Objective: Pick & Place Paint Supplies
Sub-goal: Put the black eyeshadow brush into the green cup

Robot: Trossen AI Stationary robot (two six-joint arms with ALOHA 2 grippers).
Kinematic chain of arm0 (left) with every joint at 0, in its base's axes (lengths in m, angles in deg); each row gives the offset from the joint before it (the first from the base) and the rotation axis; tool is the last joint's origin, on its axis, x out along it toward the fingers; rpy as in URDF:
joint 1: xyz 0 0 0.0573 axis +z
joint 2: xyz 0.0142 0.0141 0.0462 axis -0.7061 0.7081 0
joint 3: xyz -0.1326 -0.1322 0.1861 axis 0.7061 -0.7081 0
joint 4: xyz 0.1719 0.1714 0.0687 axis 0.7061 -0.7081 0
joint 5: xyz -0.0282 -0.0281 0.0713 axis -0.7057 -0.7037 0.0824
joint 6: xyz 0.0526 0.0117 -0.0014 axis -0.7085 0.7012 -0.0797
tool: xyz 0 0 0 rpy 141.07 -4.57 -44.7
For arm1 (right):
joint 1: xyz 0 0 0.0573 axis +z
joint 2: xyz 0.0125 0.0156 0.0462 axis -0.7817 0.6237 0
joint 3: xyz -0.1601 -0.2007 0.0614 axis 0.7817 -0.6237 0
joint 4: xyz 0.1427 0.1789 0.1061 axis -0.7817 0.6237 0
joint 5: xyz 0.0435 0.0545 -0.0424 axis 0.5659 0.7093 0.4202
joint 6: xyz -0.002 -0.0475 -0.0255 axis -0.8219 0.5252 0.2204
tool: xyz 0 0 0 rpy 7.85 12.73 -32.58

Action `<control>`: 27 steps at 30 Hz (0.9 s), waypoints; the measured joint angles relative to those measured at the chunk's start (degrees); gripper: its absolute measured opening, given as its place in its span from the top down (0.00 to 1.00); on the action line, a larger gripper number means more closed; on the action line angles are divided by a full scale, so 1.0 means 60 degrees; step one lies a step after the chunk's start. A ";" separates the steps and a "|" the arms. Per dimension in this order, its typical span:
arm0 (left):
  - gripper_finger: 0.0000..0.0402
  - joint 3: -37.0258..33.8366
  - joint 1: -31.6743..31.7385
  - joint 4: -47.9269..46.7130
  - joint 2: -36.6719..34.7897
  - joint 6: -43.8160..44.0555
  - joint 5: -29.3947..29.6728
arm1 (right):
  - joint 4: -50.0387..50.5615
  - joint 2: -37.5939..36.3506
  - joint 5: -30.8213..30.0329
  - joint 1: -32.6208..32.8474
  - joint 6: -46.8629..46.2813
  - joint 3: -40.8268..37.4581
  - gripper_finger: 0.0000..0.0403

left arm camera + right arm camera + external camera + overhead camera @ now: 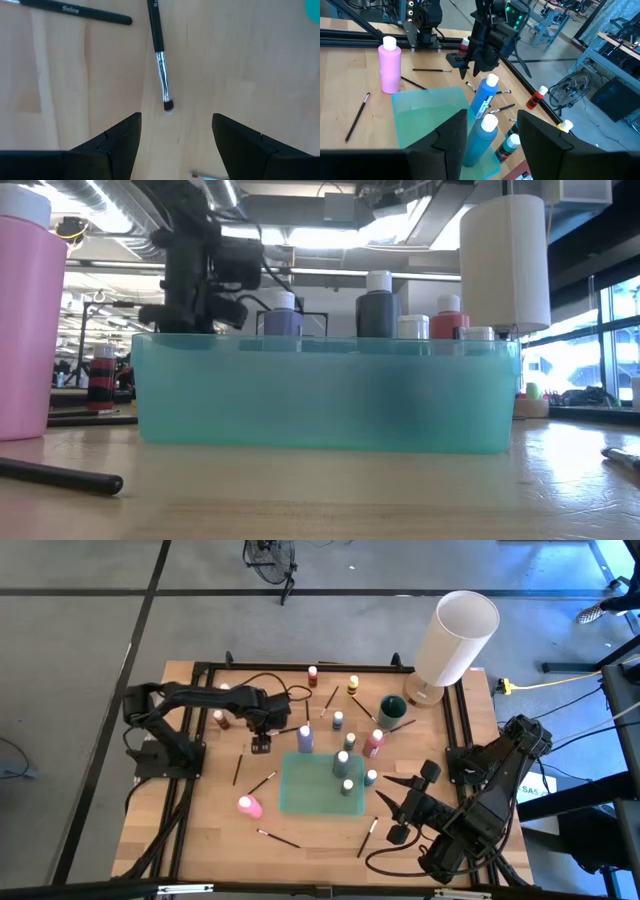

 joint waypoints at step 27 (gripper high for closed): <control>0.44 0.0040 0.0004 0.0347 0.1659 0.0601 0.0067 | 0.0022 0.0000 0.0081 0.0000 -0.0008 0.0000 0.57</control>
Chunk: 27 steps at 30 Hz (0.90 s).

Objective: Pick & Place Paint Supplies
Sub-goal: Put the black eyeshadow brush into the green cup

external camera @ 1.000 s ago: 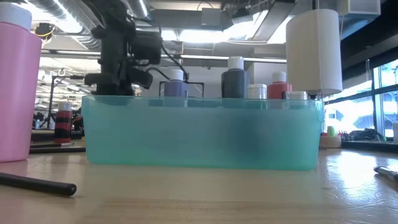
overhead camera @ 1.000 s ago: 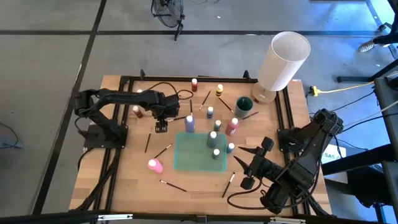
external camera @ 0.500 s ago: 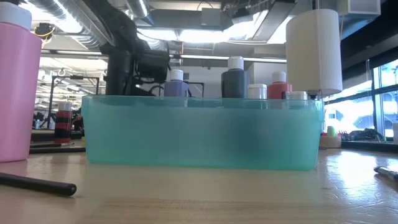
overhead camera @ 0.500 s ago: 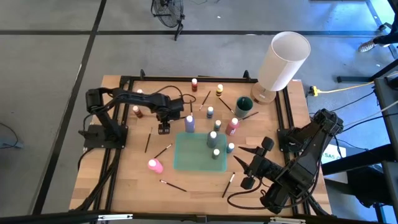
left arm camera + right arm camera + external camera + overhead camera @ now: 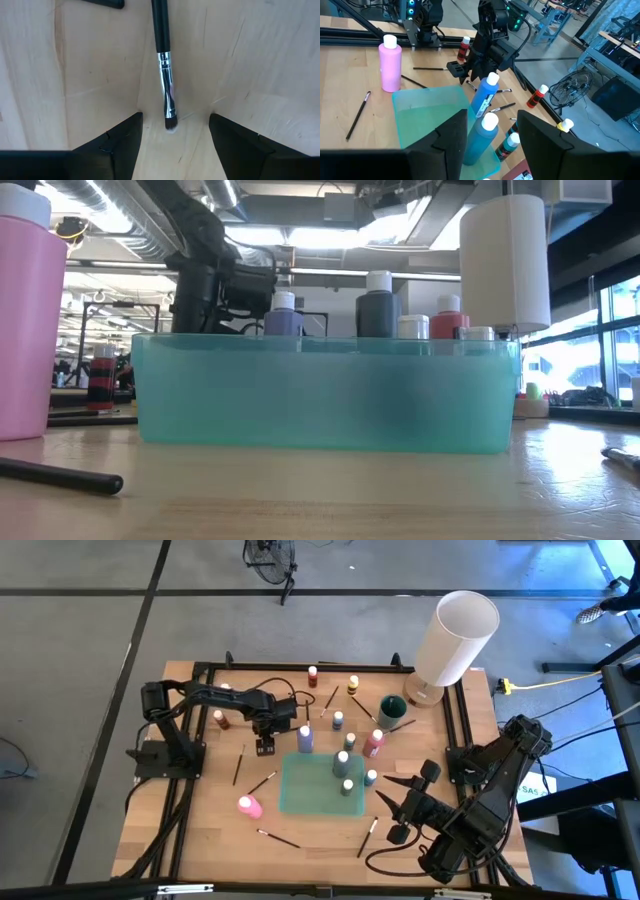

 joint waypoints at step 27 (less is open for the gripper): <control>0.96 -0.0029 0.0025 0.0233 0.0004 0.0198 -0.0044 | -0.0003 0.0000 0.0048 0.0000 0.0005 0.0000 0.57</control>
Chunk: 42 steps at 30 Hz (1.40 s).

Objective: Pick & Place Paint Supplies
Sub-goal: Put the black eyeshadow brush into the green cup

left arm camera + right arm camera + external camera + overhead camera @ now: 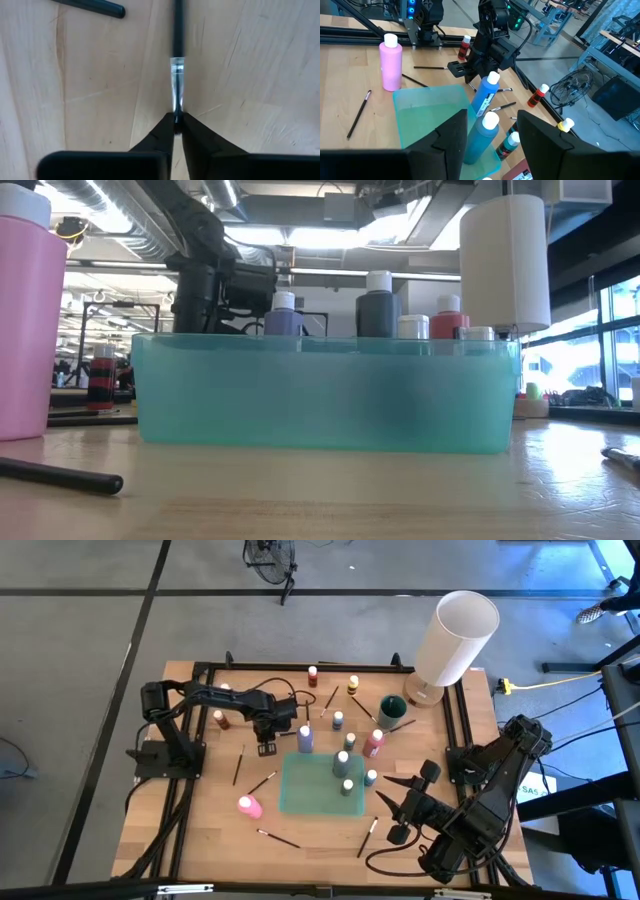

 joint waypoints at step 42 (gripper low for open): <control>0.99 -0.0022 -0.3643 -0.3594 -0.5652 0.2839 0.6562 | -0.0780 0.0004 0.0546 -0.0341 0.0129 0.0000 0.57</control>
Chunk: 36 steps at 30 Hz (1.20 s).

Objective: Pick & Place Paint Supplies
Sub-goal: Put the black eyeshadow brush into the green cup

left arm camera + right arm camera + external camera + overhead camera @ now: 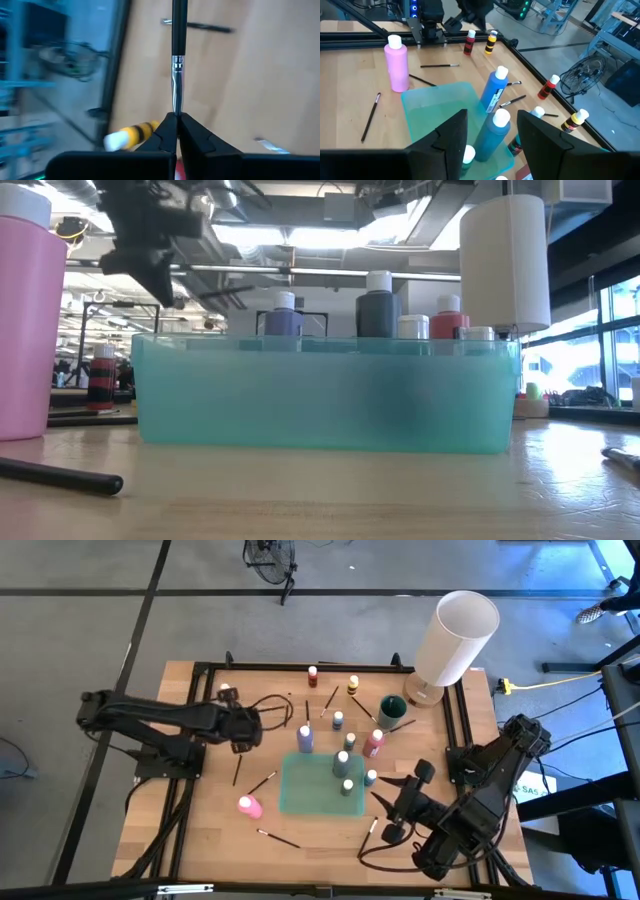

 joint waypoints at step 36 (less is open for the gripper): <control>0.99 -0.1232 -0.0058 1.4991 -0.0106 -0.4075 -0.9779 | -0.4102 0.0000 -0.0434 -0.0882 0.6325 0.0000 0.57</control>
